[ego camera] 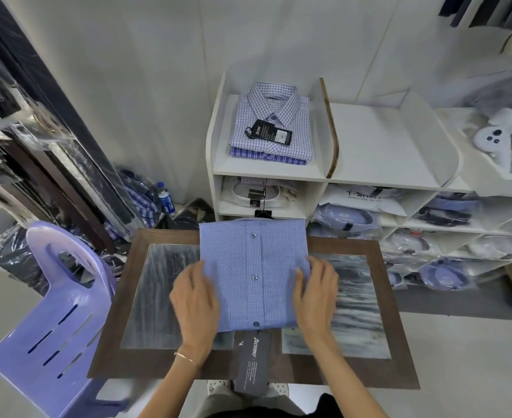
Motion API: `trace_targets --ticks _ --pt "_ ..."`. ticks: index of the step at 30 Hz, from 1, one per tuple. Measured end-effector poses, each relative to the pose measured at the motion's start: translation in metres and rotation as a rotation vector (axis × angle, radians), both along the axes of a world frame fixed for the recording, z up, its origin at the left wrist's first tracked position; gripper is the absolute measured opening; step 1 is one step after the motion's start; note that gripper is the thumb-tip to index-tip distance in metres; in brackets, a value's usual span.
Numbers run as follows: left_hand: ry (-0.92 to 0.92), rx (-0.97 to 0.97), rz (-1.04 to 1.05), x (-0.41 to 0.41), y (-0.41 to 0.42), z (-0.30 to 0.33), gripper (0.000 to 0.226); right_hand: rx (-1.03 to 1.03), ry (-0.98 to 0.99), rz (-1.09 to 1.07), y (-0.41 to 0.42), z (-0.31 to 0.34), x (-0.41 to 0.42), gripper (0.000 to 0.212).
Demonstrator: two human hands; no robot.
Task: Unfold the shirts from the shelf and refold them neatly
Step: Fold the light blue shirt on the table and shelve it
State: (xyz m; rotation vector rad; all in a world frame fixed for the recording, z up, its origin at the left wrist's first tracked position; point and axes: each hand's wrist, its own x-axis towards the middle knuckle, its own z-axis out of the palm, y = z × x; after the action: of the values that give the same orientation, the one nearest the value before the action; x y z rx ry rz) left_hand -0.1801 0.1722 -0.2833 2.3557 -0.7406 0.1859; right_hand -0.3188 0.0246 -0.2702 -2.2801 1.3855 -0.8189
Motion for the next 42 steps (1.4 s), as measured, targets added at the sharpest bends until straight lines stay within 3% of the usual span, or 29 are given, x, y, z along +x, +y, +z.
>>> trace_targets --ticks 2,4,10,18,24,26,29,32,35,38,39,42 --pt "-0.155 0.098 -0.280 -0.002 -0.022 0.006 0.047 -0.157 0.118 0.199 0.004 0.005 0.017 0.042" --pt "-0.199 0.237 -0.433 -0.002 -0.045 0.002 0.054 -0.197 0.273 0.407 0.005 0.002 0.038 0.049" --pt "-0.126 0.440 -0.488 0.032 -0.064 -0.019 0.061 0.008 0.521 0.512 -0.015 -0.024 0.063 0.061" --pt "0.011 0.426 -0.478 0.036 -0.057 -0.032 0.064 0.055 0.485 0.540 -0.016 -0.030 0.061 0.064" --pt "0.077 0.411 -0.384 0.049 -0.041 -0.033 0.060 0.107 0.500 0.395 -0.029 -0.032 0.041 0.057" --pt "0.114 0.402 -0.343 0.053 -0.036 -0.031 0.060 0.143 0.436 0.352 -0.034 -0.029 0.038 0.058" --pt "0.197 0.310 -0.268 0.060 -0.031 -0.020 0.063 0.244 0.167 0.098 -0.040 -0.015 0.028 0.055" --pt "-0.008 0.224 -0.379 0.068 -0.046 -0.001 0.054 0.420 -0.070 -0.063 -0.049 -0.012 0.008 0.039" --pt "-0.300 0.273 -0.703 0.069 -0.094 0.019 0.063 0.691 -0.017 -0.018 -0.058 -0.012 -0.003 0.038" --pt "-0.463 0.530 -1.108 0.047 -0.144 0.049 0.059 0.817 0.059 0.059 -0.057 -0.009 -0.008 0.045" --pt "-0.480 0.696 -1.213 0.038 -0.160 0.054 0.061 0.837 0.065 0.070 -0.055 -0.007 -0.008 0.050" --pt "-0.664 1.020 -1.389 0.013 -0.197 0.063 0.058 0.865 0.034 0.132 -0.047 -0.004 -0.009 0.046"
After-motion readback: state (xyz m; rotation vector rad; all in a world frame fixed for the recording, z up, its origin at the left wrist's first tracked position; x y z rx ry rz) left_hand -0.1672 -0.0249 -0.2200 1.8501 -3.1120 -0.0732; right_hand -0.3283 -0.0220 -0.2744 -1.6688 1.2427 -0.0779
